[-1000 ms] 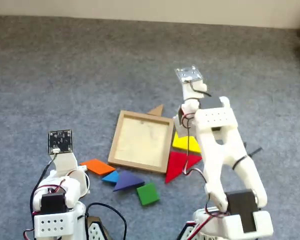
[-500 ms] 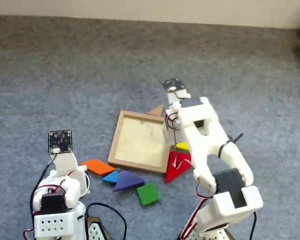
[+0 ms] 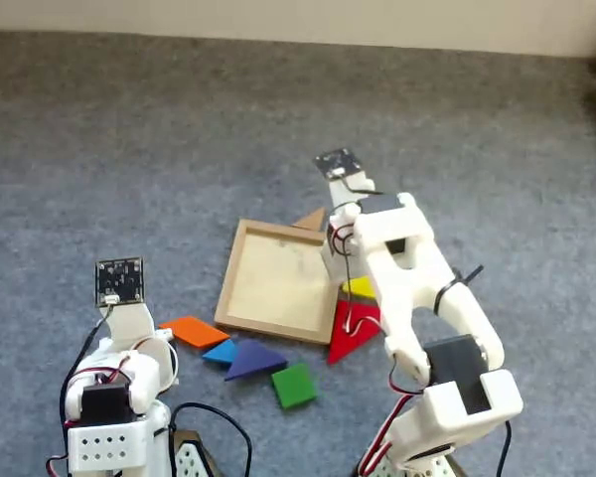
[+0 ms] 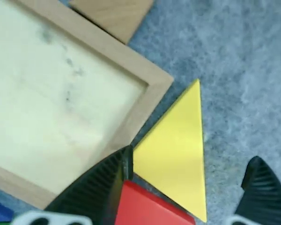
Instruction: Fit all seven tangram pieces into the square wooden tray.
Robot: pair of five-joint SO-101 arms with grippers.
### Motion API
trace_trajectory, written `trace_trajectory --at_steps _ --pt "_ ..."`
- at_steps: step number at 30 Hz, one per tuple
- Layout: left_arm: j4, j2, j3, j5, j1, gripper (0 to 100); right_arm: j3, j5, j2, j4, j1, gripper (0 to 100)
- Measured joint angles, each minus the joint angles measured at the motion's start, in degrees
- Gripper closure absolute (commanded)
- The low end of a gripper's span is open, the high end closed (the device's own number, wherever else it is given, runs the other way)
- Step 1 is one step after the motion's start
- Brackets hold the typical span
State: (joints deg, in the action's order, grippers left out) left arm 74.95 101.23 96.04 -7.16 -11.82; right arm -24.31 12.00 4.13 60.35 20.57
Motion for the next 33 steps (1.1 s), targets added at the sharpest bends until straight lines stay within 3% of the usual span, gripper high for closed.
trace_trajectory --at_steps 17,33 --pt "0.0 0.0 0.0 0.0 0.0 99 -2.1 0.4 2.0 -2.1 2.1 64.0" --pt "0.0 0.0 0.0 0.0 0.0 99 1.4 0.7 7.0 4.7 -2.5 64.1"
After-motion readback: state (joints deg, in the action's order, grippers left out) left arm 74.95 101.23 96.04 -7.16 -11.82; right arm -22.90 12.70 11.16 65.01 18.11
